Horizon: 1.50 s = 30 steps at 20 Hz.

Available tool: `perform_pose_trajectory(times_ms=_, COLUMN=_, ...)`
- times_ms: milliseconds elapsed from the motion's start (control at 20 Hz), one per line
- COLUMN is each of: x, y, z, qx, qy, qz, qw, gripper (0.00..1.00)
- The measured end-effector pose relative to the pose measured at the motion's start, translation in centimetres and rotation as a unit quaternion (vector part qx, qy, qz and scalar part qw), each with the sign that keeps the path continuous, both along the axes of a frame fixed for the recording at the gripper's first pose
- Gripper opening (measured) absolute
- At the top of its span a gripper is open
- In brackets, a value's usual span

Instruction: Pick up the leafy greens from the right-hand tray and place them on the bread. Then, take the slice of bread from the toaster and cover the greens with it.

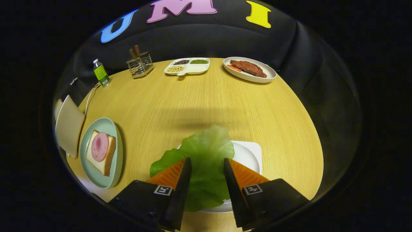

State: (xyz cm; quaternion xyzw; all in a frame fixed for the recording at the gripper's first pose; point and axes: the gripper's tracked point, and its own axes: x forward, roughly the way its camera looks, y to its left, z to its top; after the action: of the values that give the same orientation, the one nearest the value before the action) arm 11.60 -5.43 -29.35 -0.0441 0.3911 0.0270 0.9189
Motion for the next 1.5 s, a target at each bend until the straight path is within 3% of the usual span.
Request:
perform_pose_trajectory(times_ms=50, x=-0.1, y=0.1, z=0.1, qx=0.003, qy=0.003, qz=-0.003, qw=1.0, gripper=0.63)
perform_pose_trajectory(times_ms=250, x=0.3, y=0.4, z=0.0, qx=0.011, qy=0.021, qz=0.005, qw=1.0, gripper=0.19)
perform_pose_trajectory(times_ms=350, x=0.3, y=0.3, z=-0.2, qx=0.018, qy=0.026, qz=0.004, qw=0.999, gripper=0.19)
perform_pose_trajectory(times_ms=400, x=0.2, y=0.4, z=-0.3, qx=0.021, qy=0.032, qz=0.001, qw=0.999, gripper=0.05)
perform_pose_trajectory(times_ms=750, x=1.1, y=-0.5, z=1.5, qx=0.027, qy=0.007, qz=-0.023, qw=0.999, gripper=0.05)
perform_pose_trajectory(times_ms=850, x=1.0, y=-0.3, z=1.3, qx=0.037, qy=0.016, qz=-0.034, qw=0.999, gripper=0.06)
perform_pose_trajectory(times_ms=900, x=1.2, y=-0.1, z=1.1, qx=0.042, qy=0.016, qz=-0.036, qw=0.998, gripper=0.11)
perform_pose_trajectory(times_ms=950, x=1.4, y=-0.1, z=1.3, qx=0.039, qy=0.008, qz=-0.038, qw=0.998, gripper=0.21)
perform_pose_trajectory(times_ms=1000, x=1.8, y=-0.1, z=1.6, qx=0.037, qy=-0.004, qz=-0.039, qw=0.999, gripper=0.43)
perform_pose_trajectory(times_ms=1050, x=2.0, y=0.3, z=2.2, qx=0.043, qy=-0.015, qz=-0.037, qw=0.998, gripper=0.49)
perform_pose_trajectory(times_ms=1150, x=2.0, y=1.7, z=2.3, qx=0.066, qy=-0.016, qz=-0.026, qw=0.997, gripper=0.71)
perform_pose_trajectory(times_ms=1200, x=1.9, y=2.3, z=2.2, qx=0.074, qy=-0.012, qz=-0.023, qw=0.997, gripper=0.76)
perform_pose_trajectory(times_ms=1500, x=1.9, y=1.9, z=0.4, qx=0.041, qy=0.006, qz=-0.028, qw=0.999, gripper=0.73)
